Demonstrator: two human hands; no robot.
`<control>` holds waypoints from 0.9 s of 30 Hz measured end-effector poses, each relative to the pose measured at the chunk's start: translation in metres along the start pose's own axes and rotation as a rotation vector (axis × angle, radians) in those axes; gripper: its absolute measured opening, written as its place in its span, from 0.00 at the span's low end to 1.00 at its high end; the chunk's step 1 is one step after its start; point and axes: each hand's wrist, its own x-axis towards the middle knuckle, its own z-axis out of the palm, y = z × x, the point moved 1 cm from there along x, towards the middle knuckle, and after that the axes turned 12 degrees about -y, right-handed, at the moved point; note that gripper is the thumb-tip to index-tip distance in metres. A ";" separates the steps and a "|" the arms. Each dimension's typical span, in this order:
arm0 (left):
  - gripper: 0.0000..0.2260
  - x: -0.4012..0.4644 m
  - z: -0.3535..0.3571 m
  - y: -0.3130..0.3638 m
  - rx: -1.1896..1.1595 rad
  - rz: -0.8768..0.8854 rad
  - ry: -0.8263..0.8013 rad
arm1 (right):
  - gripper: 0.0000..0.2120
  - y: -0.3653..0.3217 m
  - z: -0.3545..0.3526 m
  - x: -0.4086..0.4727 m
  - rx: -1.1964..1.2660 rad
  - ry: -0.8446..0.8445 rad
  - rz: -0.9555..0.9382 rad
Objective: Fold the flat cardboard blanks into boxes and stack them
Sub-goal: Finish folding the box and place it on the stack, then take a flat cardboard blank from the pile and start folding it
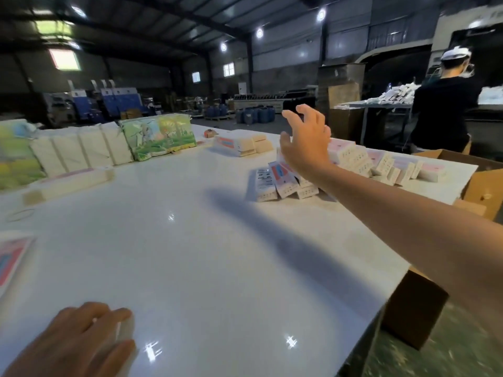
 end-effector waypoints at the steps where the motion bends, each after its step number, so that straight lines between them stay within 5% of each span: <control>1: 0.17 0.003 -0.026 0.000 -0.024 -0.047 -0.113 | 0.19 -0.026 0.004 -0.009 0.069 -0.036 -0.104; 4: 0.14 0.000 -0.038 0.002 -0.134 -0.089 -0.183 | 0.15 -0.098 0.024 -0.060 0.201 -0.291 -0.420; 9: 0.24 -0.003 -0.033 -0.001 -0.099 -0.212 -0.322 | 0.14 -0.165 0.069 -0.147 0.050 -0.710 -0.733; 18: 0.17 -0.005 -0.024 -0.007 -0.161 -0.195 -0.246 | 0.10 -0.168 0.092 -0.181 0.189 -0.754 -0.723; 23: 0.11 0.012 -0.046 -0.022 -0.699 -0.431 -0.228 | 0.10 -0.165 0.092 -0.181 0.197 -0.756 -0.714; 27: 0.08 0.041 -0.074 -0.102 -0.437 -0.668 -0.175 | 0.10 -0.164 0.093 -0.181 0.231 -0.761 -0.704</control>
